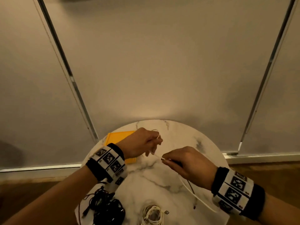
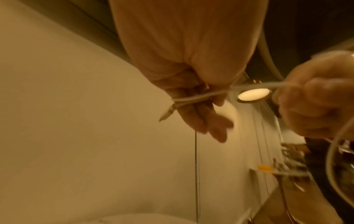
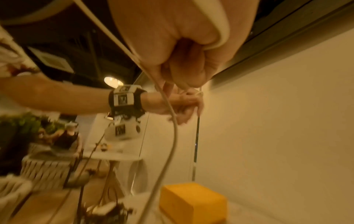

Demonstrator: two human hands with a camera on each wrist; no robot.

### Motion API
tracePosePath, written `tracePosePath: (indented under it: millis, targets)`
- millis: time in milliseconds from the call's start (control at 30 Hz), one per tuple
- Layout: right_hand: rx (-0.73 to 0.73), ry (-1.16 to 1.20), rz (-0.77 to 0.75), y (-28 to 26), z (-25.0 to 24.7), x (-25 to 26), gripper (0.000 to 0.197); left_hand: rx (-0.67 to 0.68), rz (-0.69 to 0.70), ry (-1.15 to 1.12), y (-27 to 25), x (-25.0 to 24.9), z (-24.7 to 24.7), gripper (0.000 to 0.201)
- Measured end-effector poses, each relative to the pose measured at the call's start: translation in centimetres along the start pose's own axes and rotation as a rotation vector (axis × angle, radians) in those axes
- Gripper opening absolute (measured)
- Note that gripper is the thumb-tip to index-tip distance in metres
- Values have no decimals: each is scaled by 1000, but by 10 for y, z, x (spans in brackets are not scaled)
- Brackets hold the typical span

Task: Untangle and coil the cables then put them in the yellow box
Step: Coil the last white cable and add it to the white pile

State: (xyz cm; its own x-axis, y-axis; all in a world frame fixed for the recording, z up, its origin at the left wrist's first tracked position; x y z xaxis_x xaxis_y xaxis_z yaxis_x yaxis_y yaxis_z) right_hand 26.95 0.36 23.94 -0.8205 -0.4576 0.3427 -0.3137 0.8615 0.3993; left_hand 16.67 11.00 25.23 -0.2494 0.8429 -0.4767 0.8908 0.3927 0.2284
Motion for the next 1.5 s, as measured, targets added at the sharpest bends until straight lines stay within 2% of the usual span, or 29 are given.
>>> tracePosePath:
  millis: [67, 167, 267, 333, 467, 567, 633, 733, 833, 1000, 1100, 1167, 1233, 1367, 1433, 1500]
  targets:
    - [-21, -40, -28, -12, 5, -9, 37, 154, 50, 148, -14, -10, 4, 33]
    - [-8, 6, -25, -21, 12, -23, 36, 396, 33, 195, -29, -24, 20, 41]
    - [5, 72, 26, -21, 13, -38, 38, 581, -26, 134, -48, -23, 37, 46]
    - [-5, 116, 76, -19, 11, -47, 40, 579, -101, -48, -59, -22, 42, 46]
    - [-79, 227, 66, -21, 10, -46, 39, 349, -212, -708, -60, -41, 36, 44]
    - [-127, 269, 110, -18, 12, -40, 32, 163, -163, -1044, -52, -58, 28, 40]
    - [-142, 287, 189, -13, 19, -39, 26, -24, -114, -1252, -43, -64, 22, 39]
    - [-71, 330, 249, -9, 47, -28, 17, -321, -88, -1455, -30, -62, 14, 41]
    - [14, 415, 259, -12, 75, -12, 20, -500, -63, -1513, -20, -52, 10, 43]
    - [20, 476, 276, -12, 79, 5, 11, -686, -95, -1210, -25, -26, 6, 40]
    - [58, 438, 278, -10, 74, 11, 11, -677, -113, -913, -26, -20, 11, 33]
    - [95, 415, 278, -8, 71, 14, 11, -622, -99, -681, -25, -21, 16, 35]
    - [133, 361, 260, -6, 69, 15, 10, -487, -39, -360, -23, -23, 23, 39]
    - [211, 263, 281, -8, 70, 5, 15, -111, 39, 362, -32, -15, 41, 49]
    - [302, 188, 329, -13, 74, -7, 20, 78, 20, 553, -39, -11, 49, 53]
    - [428, 97, 372, -20, 81, -21, 18, 204, -8, 599, -47, -8, 51, 39]
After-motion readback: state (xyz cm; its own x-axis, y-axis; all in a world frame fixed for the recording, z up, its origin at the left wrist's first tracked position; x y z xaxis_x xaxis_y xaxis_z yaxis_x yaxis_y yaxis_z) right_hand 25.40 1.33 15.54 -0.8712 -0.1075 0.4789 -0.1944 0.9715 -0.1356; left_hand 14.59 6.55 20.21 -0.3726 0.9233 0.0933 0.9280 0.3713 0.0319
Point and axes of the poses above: each hand's wrist, its own y-axis towards the middle knuckle, its own z-axis out of the palm, x = y × z, the point moved 6 cm from there along y, towards the middle knuckle, and after that the axes turned 9 degrees about z, right-handed, at the moved point
